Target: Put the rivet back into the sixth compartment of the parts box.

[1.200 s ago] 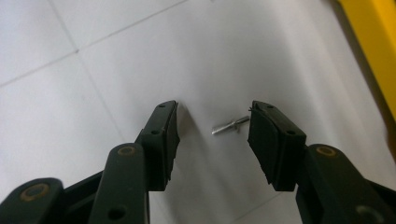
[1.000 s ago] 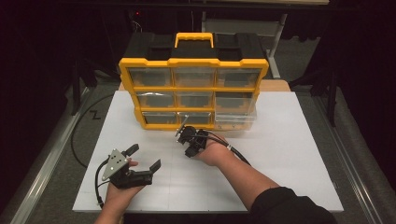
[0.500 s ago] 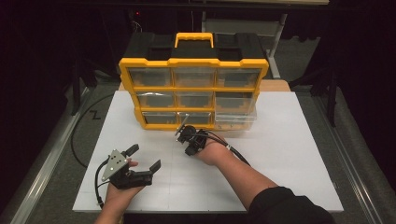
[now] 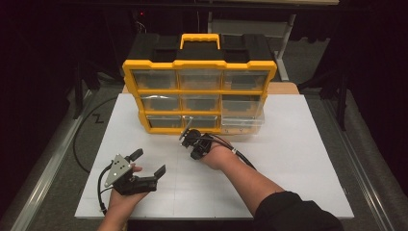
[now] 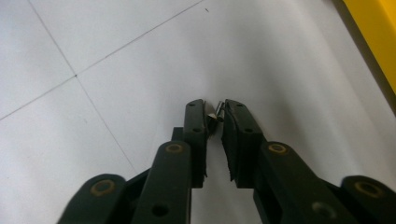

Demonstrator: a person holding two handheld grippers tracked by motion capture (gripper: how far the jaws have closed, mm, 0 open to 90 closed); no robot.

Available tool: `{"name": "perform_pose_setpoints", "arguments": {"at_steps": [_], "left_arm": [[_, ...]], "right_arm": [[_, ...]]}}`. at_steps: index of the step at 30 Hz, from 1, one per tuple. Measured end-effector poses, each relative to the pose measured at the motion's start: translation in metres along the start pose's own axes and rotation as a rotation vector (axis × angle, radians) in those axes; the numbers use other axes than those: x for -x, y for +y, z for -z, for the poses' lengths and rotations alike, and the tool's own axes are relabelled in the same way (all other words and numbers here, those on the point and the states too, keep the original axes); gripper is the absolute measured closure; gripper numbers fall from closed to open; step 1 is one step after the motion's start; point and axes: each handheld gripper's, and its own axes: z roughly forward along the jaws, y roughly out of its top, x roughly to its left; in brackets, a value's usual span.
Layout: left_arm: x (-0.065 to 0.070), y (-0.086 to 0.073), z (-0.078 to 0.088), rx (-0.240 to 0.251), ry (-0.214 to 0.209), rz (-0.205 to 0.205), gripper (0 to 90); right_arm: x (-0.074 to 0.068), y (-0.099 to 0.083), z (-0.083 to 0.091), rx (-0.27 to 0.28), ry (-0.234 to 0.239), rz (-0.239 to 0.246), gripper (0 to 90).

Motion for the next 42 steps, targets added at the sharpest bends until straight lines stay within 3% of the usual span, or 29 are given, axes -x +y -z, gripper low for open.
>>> {"name": "perform_pose_setpoints", "arguments": {"at_steps": [14,21,35,42], "left_arm": [[0.0,0.0,0.001,0.003,0.002,0.003,0.5],[-0.001,0.0,0.001,0.002,0.002,0.002,0.4],[0.0,-0.001,-0.001,-0.002,0.002,-0.002,0.4],[0.0,-0.001,-0.001,-0.007,0.004,-0.004,0.5]], "right_arm": [[-0.004,0.001,0.001,-0.007,-0.018,0.033,84.0],[-0.006,-0.005,0.01,0.0,-0.028,0.058,84.0],[-0.013,-0.038,0.036,0.011,-0.024,0.102,84.0],[-0.018,-0.06,0.046,0.012,-0.02,0.097,83.9]]}}
